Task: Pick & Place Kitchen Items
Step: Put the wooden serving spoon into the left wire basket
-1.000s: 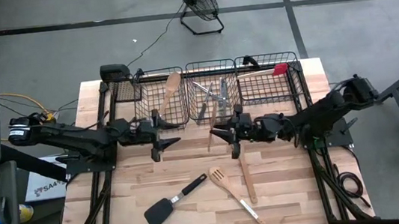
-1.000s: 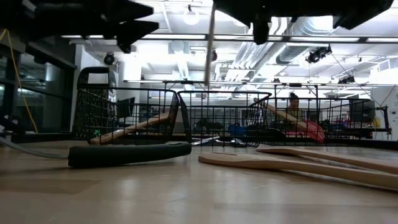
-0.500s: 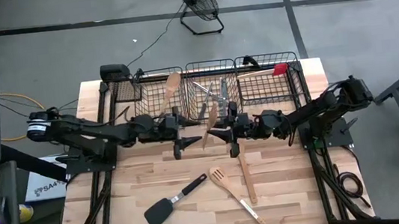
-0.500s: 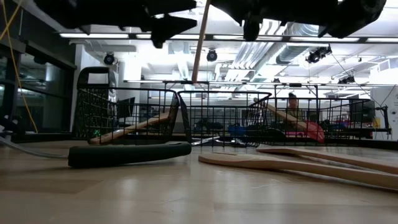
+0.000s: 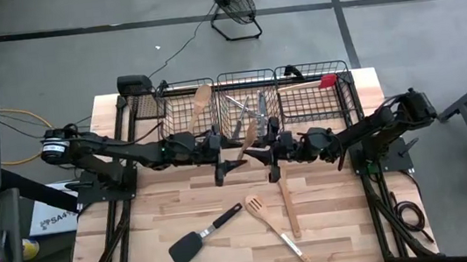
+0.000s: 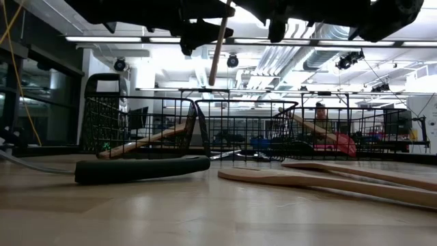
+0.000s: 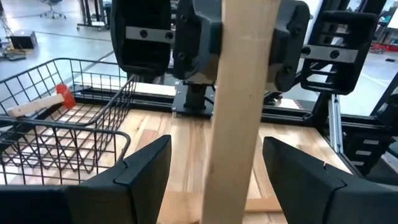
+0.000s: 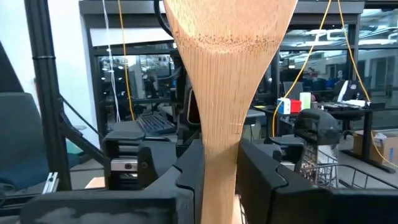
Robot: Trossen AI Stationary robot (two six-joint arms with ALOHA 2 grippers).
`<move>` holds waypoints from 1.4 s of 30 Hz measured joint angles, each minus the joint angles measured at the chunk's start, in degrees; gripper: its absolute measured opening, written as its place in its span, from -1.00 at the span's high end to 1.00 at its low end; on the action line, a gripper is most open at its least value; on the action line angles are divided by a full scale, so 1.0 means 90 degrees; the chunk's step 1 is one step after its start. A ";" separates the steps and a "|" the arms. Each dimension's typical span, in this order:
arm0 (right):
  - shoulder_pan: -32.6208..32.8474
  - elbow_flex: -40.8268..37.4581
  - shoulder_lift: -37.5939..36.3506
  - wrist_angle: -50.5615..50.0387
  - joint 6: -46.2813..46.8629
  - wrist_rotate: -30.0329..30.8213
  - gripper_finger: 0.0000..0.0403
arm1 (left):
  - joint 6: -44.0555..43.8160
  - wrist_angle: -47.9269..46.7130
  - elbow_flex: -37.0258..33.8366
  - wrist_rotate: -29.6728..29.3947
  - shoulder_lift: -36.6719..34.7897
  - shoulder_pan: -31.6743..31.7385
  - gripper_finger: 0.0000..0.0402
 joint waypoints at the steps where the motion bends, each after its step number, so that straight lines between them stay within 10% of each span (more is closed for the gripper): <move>1: 0.0000 0.0000 0.0000 -0.0002 0.0000 0.0006 0.69 | 0.0000 0.0004 0.0000 -0.0024 0.0000 0.0000 -0.23; 14: 0.0005 0.0000 0.0000 -0.0085 0.0117 0.0198 0.69 | -0.0130 -0.0495 0.0000 -0.0096 -0.0002 -0.0002 0.57; 22: 0.0017 0.0000 -0.0005 -0.0198 0.0282 0.0305 0.68 | -0.0113 -0.0578 -0.0007 -0.0083 -0.0005 -0.0002 0.58; 33: 0.0152 0.0000 -0.0048 -0.0277 0.0515 0.0441 0.00 | -0.0132 -0.0755 -0.0016 0.0188 -0.0094 0.0004 0.58; 42: 0.0532 0.0001 -0.0759 -0.2004 0.0531 0.1139 -0.10 | 0.0341 -0.1945 -0.0015 0.0681 -0.1161 0.0007 0.58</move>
